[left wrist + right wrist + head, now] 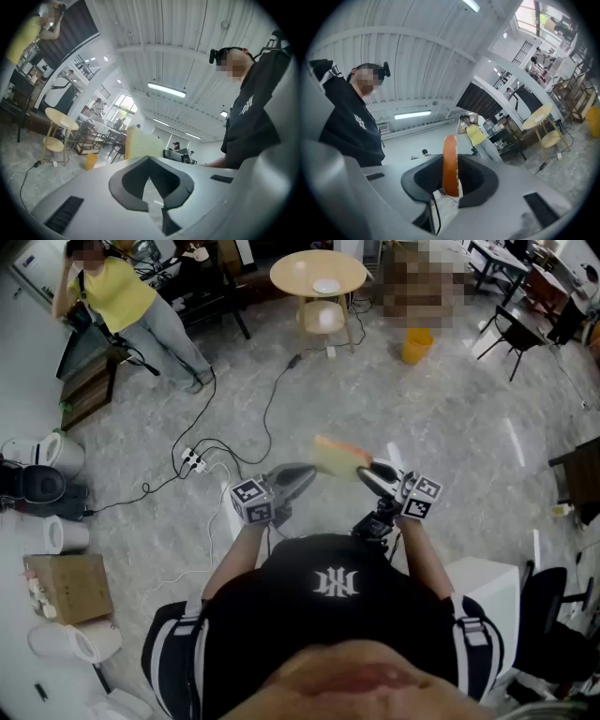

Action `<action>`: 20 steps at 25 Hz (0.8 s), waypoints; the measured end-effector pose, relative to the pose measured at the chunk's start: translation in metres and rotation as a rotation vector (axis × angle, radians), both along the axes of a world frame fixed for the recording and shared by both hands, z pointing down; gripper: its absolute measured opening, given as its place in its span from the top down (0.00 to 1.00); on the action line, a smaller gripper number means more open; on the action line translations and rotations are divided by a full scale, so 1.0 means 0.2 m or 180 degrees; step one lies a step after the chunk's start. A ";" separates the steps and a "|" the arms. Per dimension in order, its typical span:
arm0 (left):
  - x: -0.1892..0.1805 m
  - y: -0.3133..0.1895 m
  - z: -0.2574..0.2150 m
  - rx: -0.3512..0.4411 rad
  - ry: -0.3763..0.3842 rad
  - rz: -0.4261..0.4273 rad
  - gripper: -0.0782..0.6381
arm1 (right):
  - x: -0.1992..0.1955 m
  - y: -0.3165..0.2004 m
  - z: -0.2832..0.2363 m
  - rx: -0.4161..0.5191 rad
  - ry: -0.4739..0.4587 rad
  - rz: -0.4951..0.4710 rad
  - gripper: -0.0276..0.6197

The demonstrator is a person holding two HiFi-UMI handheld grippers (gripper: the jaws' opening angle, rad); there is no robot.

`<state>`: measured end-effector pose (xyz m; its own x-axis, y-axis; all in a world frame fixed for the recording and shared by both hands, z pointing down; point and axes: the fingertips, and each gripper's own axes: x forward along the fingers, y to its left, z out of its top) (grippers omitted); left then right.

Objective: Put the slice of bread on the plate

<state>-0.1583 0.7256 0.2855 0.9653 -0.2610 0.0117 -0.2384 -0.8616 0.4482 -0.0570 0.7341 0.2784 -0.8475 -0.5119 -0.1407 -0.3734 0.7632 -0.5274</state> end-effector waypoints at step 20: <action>0.07 0.16 -0.04 0.0087 -0.0027 -0.0076 0.88 | 0.08 0.10 -0.01 0.0064 0.0184 -0.0016 0.81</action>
<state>-0.1437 0.7576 0.2779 0.9587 -0.2842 0.0123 -0.2626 -0.8676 0.4224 -0.0410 0.7541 0.2774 -0.8571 -0.5050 -0.1016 -0.3989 0.7754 -0.4896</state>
